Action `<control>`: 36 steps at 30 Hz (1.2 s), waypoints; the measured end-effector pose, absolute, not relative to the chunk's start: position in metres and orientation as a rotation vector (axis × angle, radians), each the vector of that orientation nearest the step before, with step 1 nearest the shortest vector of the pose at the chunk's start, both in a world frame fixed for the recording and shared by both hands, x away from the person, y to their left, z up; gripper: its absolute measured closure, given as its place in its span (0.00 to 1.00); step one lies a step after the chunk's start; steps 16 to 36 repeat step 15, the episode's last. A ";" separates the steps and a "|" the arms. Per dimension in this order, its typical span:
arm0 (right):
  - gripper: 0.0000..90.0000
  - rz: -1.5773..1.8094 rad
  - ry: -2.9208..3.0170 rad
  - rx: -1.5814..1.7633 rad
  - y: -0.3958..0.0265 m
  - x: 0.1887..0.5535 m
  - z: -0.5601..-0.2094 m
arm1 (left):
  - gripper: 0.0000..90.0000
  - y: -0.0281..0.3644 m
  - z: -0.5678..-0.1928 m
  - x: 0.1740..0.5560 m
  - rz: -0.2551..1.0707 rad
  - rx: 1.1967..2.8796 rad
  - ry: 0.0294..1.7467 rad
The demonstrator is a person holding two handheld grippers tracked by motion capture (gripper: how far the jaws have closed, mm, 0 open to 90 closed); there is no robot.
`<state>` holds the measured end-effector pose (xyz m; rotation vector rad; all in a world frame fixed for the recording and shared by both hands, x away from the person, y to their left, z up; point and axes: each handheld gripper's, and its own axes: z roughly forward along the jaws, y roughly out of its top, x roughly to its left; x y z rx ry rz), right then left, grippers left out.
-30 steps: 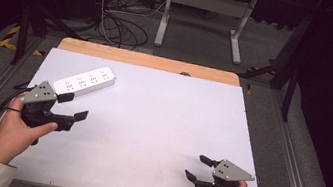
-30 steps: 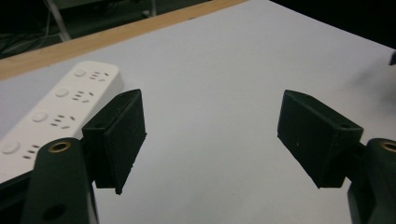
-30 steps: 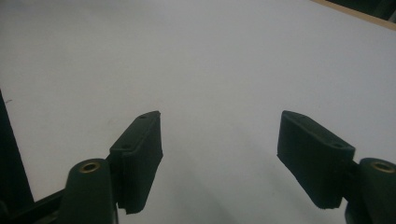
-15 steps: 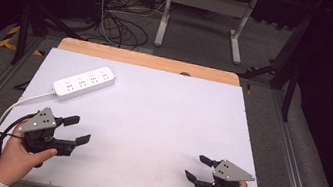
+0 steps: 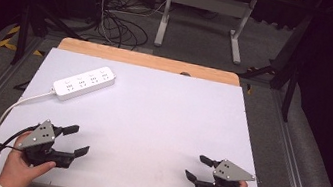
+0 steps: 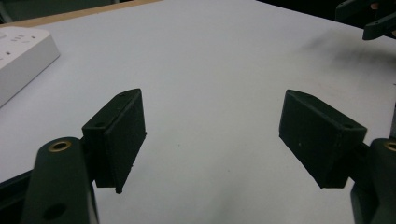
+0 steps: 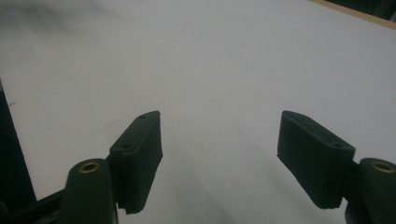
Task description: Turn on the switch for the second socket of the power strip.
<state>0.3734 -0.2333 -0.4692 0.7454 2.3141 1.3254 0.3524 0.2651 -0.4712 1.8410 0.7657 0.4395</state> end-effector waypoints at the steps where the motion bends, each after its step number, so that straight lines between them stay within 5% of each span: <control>1: 0.35 1.328 2.314 0.746 -0.233 0.373 -0.469 | 0.26 0.266 -0.473 0.352 0.444 1.844 0.767; 36: 0.35 1.331 2.319 0.760 -0.234 0.376 -0.471 | 0.25 0.274 -0.489 0.354 0.434 1.814 0.865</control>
